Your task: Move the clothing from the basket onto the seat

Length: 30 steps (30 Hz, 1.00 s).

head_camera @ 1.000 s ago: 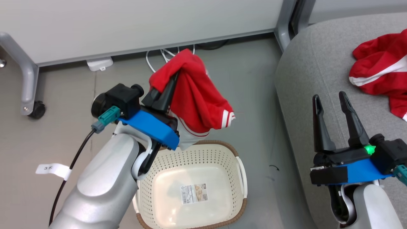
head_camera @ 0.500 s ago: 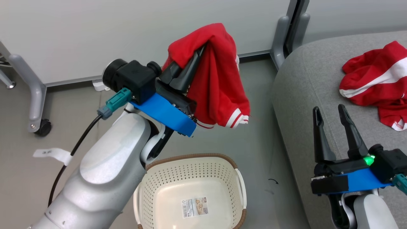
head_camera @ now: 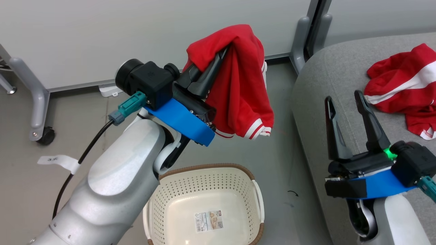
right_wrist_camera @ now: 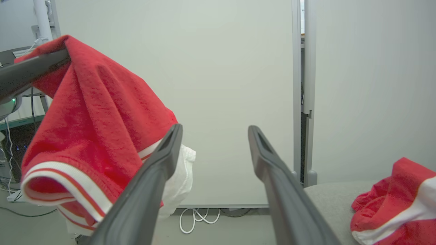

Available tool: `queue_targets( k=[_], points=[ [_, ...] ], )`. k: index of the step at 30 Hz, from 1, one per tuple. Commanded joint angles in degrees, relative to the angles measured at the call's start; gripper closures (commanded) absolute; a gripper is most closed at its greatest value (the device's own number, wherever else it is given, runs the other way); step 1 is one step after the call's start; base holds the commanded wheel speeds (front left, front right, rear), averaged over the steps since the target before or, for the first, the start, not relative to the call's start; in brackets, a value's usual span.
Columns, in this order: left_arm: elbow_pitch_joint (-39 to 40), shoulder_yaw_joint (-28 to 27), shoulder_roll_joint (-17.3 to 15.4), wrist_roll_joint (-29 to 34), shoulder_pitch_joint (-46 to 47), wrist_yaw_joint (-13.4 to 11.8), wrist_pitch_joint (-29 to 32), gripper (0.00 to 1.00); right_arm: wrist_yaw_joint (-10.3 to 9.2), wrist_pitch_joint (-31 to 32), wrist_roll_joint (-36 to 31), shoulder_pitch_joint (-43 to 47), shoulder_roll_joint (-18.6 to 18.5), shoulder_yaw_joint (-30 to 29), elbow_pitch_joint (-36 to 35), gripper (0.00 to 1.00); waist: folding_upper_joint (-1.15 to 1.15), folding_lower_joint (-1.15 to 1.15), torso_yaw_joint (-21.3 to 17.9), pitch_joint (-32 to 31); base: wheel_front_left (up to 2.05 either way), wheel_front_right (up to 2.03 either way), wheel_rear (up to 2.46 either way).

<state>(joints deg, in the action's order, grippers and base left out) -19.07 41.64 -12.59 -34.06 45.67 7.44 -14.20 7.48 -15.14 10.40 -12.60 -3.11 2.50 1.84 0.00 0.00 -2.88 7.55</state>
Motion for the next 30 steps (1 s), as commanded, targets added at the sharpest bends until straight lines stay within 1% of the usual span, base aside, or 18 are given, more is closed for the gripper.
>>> queue_targets(
  k=[1,9,13,16,20,25,27,30],
  points=[
    [0.04,-0.04,-0.2,-0.11,0.83,-0.03,0.04,1.0,0.03,-0.01,-0.25,-1.46,-0.73,0.93,-0.93,0.0,0.0,0.0,0.11,0.08,0.0,0.0,0.0],
    [-0.82,0.21,0.11,0.27,1.03,-0.28,-0.36,1.0,0.03,-0.01,-0.42,-7.21,-2.28,11.06,-2.14,0.0,0.0,0.0,0.42,0.95,0.0,0.0,0.0],
    [-1.03,0.62,0.67,0.58,1.38,-0.28,-0.53,1.0,0.03,-0.01,-0.05,-9.97,-1.89,16.09,0.02,0.0,0.0,0.0,0.72,1.8,0.0,0.0,0.0],
    [-1.07,1.11,1.27,0.88,1.8,-0.26,-0.49,1.0,0.03,0.0,0.07,-11.59,-1.42,18.8,2.47,0.0,0.0,0.0,1.07,2.5,0.0,0.0,0.0],
    [-1.21,2.18,2.01,1.05,2.27,-0.21,-0.56,1.0,0.03,0.0,-0.89,-13.73,-0.73,20.56,6.64,0.0,0.0,0.0,1.62,3.31,0.0,0.0,0.0],
    [-1.26,3.53,3.23,1.05,2.71,-0.14,-0.63,1.0,0.03,0.0,-2.02,-16.51,0.0,20.52,13.09,0.0,0.0,0.0,2.23,4.04,0.0,0.0,0.0],
    [-1.38,4.12,3.7,1.0,2.85,-0.11,-0.68,1.0,0.03,0.0,-1.83,-17.59,0.16,20.46,15.79,0.0,0.0,0.0,2.49,4.23,0.0,0.0,0.0],
    [-1.4,4.94,4.6,0.83,2.86,-0.09,-0.67,1.0,0.03,0.0,-0.88,-19.08,0.26,20.63,17.93,0.0,0.0,0.0,2.87,4.41,0.0,0.0,0.0]
  ],
)
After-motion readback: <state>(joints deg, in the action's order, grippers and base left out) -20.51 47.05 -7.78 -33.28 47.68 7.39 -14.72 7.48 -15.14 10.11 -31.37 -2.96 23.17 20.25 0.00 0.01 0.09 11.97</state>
